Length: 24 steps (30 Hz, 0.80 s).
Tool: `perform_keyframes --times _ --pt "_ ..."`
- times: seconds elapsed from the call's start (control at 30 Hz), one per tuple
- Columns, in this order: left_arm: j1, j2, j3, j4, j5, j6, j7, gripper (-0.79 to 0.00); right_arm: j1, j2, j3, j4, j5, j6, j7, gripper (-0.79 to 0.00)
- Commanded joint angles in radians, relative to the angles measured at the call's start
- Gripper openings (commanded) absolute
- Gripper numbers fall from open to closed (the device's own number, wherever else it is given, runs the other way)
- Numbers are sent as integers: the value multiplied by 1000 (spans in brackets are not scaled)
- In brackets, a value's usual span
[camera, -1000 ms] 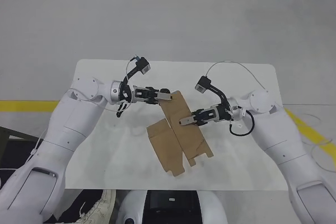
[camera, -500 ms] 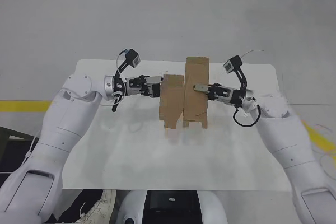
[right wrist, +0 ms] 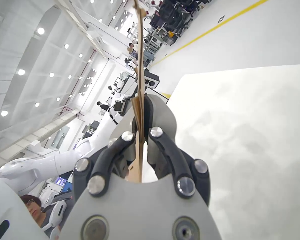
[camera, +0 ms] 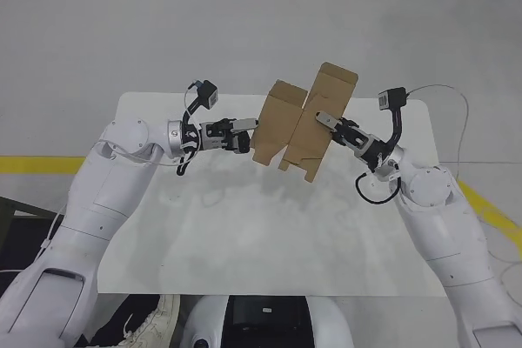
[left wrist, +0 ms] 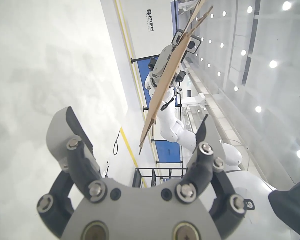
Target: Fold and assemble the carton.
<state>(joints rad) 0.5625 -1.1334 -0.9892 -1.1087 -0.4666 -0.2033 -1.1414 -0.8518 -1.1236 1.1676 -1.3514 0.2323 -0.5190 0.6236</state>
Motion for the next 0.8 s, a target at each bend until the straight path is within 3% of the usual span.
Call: perform_keyframes --times 0.0,0.27,0.47,0.77 --pt "0 0 0 0 0 0 0 0 0 0 0 0 0 0 0 -785" --pt "0 0 0 0 0 0 0 0 0 0 0 0 0 0 0 -785" --pt "15 -1 -1 -15 0 5 29 0 -43 -3 7 -42 -16 50 -78 -785" --pt "71 -3 -22 -74 -50 67 107 0 -103 -29 -10 -97 -90 179 -421 -785"
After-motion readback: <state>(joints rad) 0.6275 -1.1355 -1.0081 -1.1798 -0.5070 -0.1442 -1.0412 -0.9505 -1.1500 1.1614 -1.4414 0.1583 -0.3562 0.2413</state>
